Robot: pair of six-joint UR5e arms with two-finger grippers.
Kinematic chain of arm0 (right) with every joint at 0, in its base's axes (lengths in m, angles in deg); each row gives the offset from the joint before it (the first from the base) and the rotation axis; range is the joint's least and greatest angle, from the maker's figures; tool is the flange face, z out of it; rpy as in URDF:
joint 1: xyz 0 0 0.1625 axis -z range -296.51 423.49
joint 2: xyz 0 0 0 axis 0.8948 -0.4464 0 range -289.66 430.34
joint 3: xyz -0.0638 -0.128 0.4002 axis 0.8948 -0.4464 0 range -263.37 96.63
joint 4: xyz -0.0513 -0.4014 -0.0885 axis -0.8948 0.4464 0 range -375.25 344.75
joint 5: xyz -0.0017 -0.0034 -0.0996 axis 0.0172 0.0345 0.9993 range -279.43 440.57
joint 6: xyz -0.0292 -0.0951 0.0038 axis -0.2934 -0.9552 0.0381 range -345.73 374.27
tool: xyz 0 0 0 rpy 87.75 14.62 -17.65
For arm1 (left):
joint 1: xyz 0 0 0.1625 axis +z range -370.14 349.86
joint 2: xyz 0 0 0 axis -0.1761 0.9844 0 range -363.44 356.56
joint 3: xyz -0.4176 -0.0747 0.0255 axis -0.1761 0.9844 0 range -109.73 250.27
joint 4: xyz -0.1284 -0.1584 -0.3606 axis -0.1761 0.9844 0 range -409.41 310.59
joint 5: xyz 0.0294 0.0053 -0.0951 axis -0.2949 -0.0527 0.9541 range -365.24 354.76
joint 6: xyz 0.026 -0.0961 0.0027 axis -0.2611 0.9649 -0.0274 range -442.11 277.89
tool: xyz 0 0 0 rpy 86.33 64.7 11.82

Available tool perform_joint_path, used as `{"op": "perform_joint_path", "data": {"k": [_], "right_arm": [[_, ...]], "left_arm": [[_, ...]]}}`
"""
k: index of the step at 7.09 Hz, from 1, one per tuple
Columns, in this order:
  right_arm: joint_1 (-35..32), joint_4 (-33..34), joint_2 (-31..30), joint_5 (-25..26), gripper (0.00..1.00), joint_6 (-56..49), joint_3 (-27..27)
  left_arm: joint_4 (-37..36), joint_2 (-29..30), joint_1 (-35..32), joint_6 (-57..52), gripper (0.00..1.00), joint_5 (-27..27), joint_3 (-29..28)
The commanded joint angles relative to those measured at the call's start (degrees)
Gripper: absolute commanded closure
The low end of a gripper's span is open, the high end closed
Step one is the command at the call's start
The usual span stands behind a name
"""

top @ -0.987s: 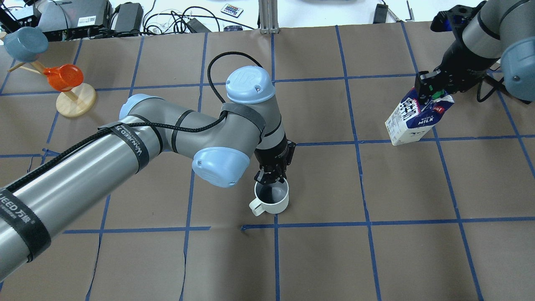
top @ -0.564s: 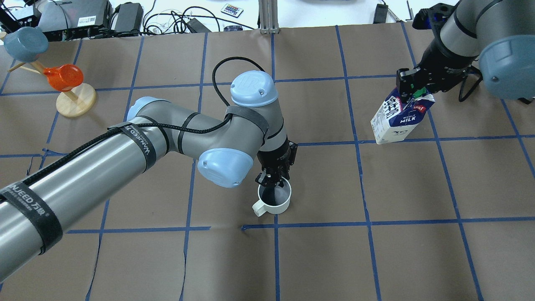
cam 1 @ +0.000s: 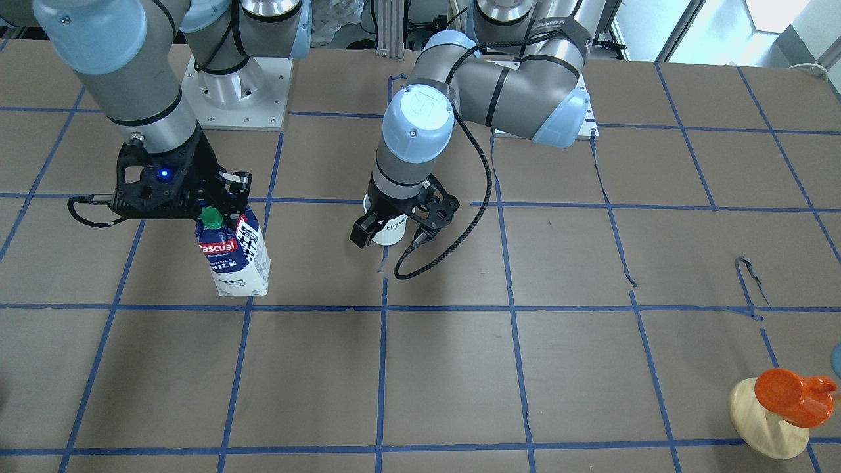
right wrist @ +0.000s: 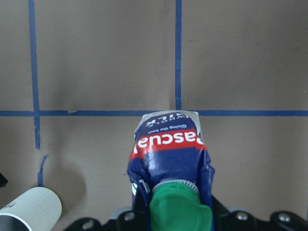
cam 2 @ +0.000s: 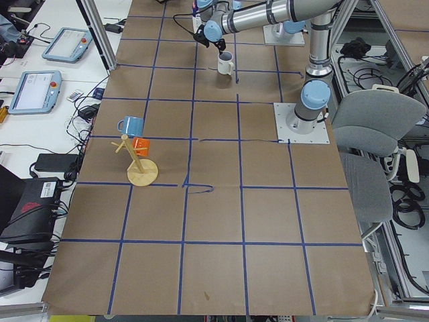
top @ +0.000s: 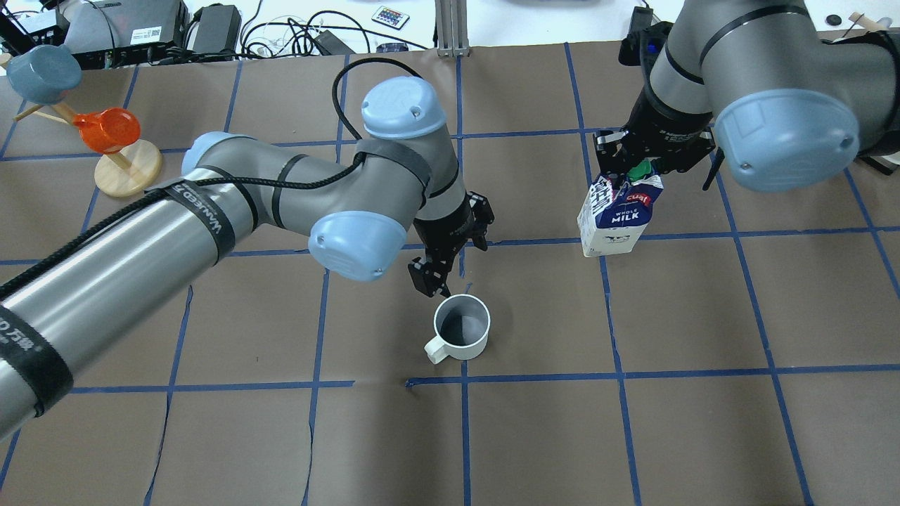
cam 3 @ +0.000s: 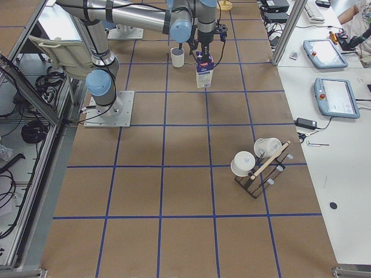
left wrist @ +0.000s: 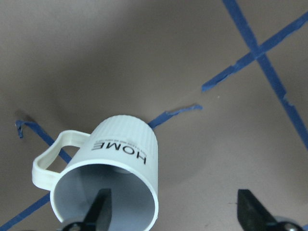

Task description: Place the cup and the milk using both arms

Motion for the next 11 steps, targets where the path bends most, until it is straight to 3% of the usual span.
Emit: {"op": "perform_joint_path", "data": {"k": [1,3,4,7,9,11], "right_arm": [[-5.8,0.3,-0.1,-0.4,0.81,9.2,2.1],[-10.0,0.8,0.4,-0.5,0.81,16.4,2.9],[-10.7,0.8,0.3,-0.9,0.81,16.5,4.3],[-14.7,6.4,0.5,-1.6,0.8,21.6,7.6],[-16.0,6.4,0.9,-1.8,0.76,21.5,7.8],[-16.5,6.5,0.8,-1.9,0.61,21.5,8.9]], "left_arm": [[9.2,-3.5,4.8,-15.5,0.0,-0.6,-5.3],[21.6,-7.6,13.0,-30.7,0.0,-0.7,-10.9],[26.1,-9.4,16.3,-41.2,0.0,-3.9,-11.6],[28.1,-15.6,23.3,-66.2,0.0,-10.3,-13.8],[27.9,-16.8,23.5,-66.9,0.0,-10.5,-13.3],[27.9,-17.2,23.4,-66.9,0.0,-10.6,-13.2]]}}
